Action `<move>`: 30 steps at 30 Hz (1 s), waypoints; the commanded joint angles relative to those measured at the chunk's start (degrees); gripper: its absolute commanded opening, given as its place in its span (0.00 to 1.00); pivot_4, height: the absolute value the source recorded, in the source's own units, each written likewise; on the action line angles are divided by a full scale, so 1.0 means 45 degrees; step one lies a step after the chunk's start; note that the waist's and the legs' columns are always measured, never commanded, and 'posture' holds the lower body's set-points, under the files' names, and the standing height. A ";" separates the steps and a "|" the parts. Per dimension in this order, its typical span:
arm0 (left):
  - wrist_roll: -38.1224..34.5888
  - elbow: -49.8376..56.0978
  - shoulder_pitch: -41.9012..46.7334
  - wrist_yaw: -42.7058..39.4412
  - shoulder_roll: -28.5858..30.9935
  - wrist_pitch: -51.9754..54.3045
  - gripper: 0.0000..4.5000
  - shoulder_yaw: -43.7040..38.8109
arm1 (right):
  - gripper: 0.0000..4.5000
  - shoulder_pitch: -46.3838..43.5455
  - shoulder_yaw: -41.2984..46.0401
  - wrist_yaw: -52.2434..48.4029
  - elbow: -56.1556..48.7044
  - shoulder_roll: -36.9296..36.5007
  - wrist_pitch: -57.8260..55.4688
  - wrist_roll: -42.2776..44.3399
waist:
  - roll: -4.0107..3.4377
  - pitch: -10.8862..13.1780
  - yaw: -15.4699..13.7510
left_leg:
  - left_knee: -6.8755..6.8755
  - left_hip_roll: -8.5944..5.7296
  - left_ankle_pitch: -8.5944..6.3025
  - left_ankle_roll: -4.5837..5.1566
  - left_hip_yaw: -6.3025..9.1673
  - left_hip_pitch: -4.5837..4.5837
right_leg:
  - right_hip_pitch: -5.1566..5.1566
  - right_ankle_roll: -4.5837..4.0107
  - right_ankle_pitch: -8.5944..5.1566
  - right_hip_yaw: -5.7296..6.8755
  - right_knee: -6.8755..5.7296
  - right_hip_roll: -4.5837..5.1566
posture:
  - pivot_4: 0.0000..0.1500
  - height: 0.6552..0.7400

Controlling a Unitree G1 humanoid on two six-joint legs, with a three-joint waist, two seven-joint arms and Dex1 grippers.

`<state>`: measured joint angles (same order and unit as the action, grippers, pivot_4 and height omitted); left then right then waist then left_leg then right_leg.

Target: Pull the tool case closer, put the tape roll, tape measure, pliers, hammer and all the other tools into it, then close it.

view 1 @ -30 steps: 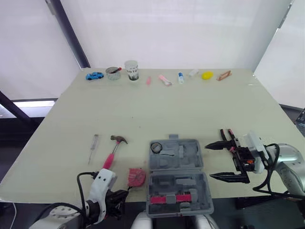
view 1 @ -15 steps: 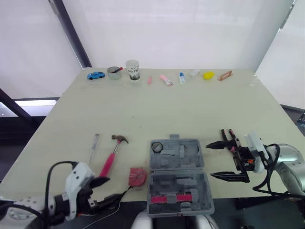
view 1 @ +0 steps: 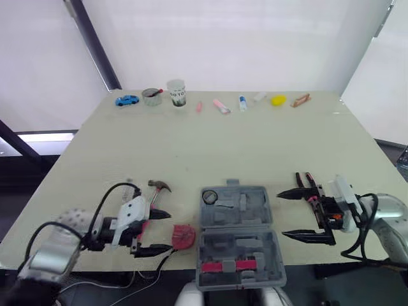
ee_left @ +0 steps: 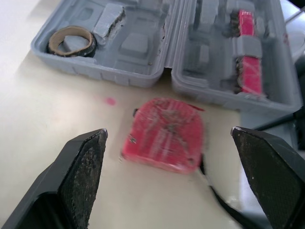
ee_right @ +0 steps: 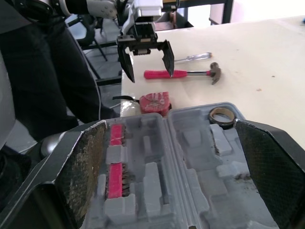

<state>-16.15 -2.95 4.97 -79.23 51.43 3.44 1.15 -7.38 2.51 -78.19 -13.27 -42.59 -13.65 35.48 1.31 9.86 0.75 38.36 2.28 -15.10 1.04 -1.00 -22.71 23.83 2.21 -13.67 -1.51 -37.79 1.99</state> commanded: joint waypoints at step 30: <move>0.3059 -0.1723 0.2264 0.0031 -0.0744 -0.1836 0.99 0.3041 | 1.00 0.1068 0.0875 0.0758 -0.1444 -0.0358 -0.0197 0.0415 | 0.0001 -0.0001 -0.0032 | 0.0011 0.0000 0.0001 0.0001 0.0014 0.0000 | -0.0003 0.0003 0.0002 -0.0003 -0.0019 -0.0013 | 1.00 1.00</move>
<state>-3.06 -10.52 14.64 -79.58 48.19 -3.43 14.25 -1.73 5.51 -74.72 -18.23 -43.79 -14.75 36.55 1.32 9.86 0.60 38.42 2.28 -15.10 1.05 -0.94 -22.71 23.82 2.22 -13.66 -1.53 -37.88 1.93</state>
